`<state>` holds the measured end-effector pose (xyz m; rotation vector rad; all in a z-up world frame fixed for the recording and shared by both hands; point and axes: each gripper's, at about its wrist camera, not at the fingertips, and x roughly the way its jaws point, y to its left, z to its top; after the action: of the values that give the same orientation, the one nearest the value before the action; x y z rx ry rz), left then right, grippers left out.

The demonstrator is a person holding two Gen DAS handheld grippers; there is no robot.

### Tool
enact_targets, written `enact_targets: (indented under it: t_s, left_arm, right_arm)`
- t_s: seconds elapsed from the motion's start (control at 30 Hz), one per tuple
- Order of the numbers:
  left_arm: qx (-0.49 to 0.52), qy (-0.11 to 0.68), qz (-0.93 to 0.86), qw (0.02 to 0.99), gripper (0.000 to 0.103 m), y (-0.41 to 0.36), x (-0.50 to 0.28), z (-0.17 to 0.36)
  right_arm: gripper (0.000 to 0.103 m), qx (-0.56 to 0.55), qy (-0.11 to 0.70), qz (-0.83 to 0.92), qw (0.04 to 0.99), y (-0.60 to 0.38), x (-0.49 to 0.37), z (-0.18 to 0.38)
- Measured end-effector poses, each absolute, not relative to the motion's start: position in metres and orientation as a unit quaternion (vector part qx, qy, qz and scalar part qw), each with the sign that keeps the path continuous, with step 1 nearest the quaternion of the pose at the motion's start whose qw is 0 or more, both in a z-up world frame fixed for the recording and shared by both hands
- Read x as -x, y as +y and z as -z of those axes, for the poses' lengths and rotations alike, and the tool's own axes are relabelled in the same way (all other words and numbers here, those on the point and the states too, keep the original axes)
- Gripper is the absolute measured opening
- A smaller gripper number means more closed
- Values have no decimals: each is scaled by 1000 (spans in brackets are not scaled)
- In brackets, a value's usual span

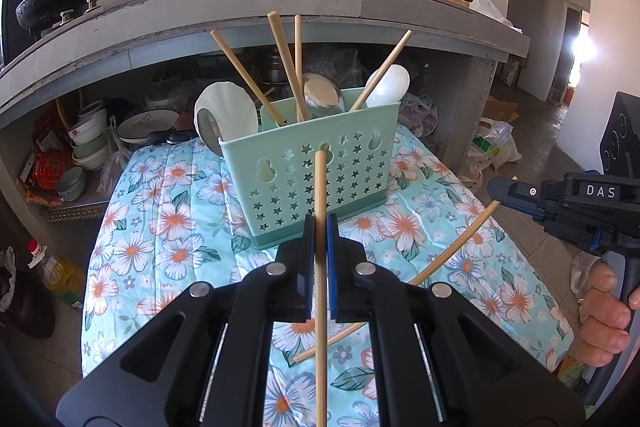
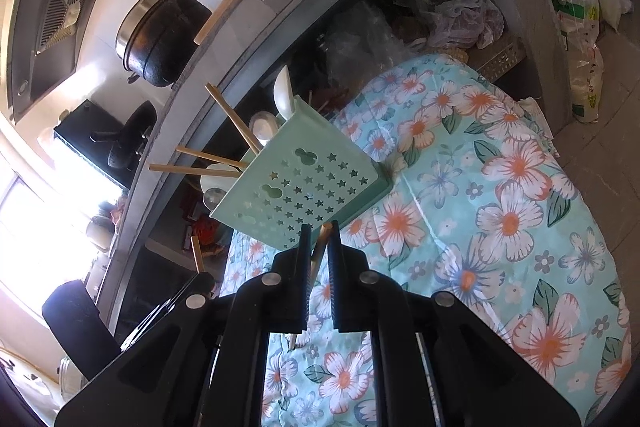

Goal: Organize utensils
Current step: 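Lift both chopsticks off the quilt toward the green holder with both tools, then lower the chopstick into the green holder with the left tool and open it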

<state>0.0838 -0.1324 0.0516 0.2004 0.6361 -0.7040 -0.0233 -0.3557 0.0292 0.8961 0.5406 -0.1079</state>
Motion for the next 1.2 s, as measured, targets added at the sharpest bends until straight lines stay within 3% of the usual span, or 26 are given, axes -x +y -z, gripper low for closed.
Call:
enact_targets:
  t_s: [0.8, 0.97, 1.2]
  left_arm:
    - [-93, 300, 343, 885, 4, -135, -83, -58]
    - [-54, 280, 358, 889, 4, -127, -96, -89]
    - [42, 174, 367, 913, 4, -116, -130, -167]
  right_arm:
    - [7, -418, 237, 59, 875, -363, 36, -42]
    - [6, -413, 219, 68, 881, -375, 50, -52]
    - [6, -408, 203, 86, 886, -389, 63, -65]
